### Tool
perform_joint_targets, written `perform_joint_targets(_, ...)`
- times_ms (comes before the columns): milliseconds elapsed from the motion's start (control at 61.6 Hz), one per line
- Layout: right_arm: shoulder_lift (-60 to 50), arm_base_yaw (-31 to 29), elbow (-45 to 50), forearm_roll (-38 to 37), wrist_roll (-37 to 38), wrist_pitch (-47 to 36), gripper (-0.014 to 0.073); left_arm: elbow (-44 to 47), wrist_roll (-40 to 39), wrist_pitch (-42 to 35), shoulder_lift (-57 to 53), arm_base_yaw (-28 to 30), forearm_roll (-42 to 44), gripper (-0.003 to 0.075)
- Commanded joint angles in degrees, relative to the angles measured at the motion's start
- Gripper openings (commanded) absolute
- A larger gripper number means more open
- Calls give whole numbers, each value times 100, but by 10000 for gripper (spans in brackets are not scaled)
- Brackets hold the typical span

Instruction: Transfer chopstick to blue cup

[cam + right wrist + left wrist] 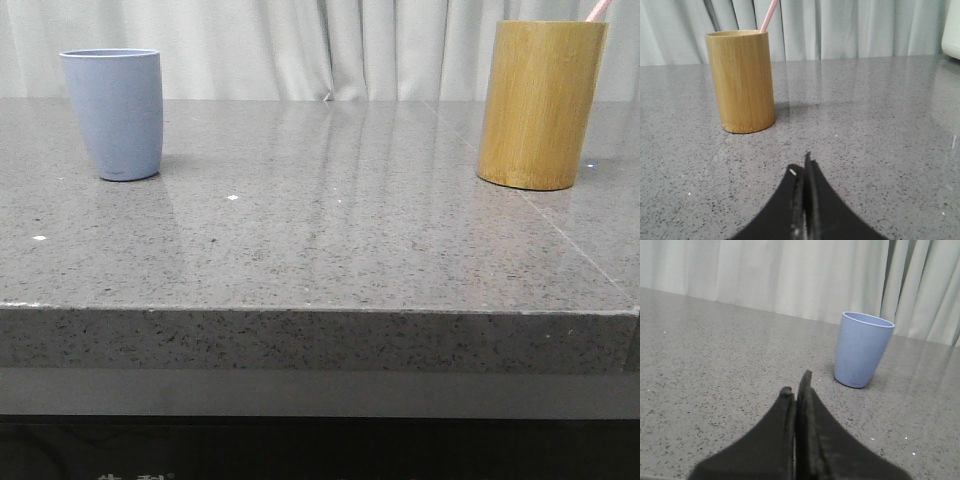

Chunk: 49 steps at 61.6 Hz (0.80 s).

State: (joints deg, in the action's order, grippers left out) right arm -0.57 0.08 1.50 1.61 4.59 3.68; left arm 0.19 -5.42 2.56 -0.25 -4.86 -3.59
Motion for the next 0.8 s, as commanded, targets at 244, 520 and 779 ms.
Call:
perform_joint_targets(244, 50, -6, -19, -63, 12, -429, -67, 77, -18, -471, -134, -1, -50, -19)
perform_joint_targets(520, 50, -6, -19, -63, 12, -429, -67, 77, -18, -471, -134, -1, -50, -19)
perform_joint_targets(779, 50, -6, -19, -63, 12, -608, -67, 77, -18, -752, -134, -1, -50, -19)
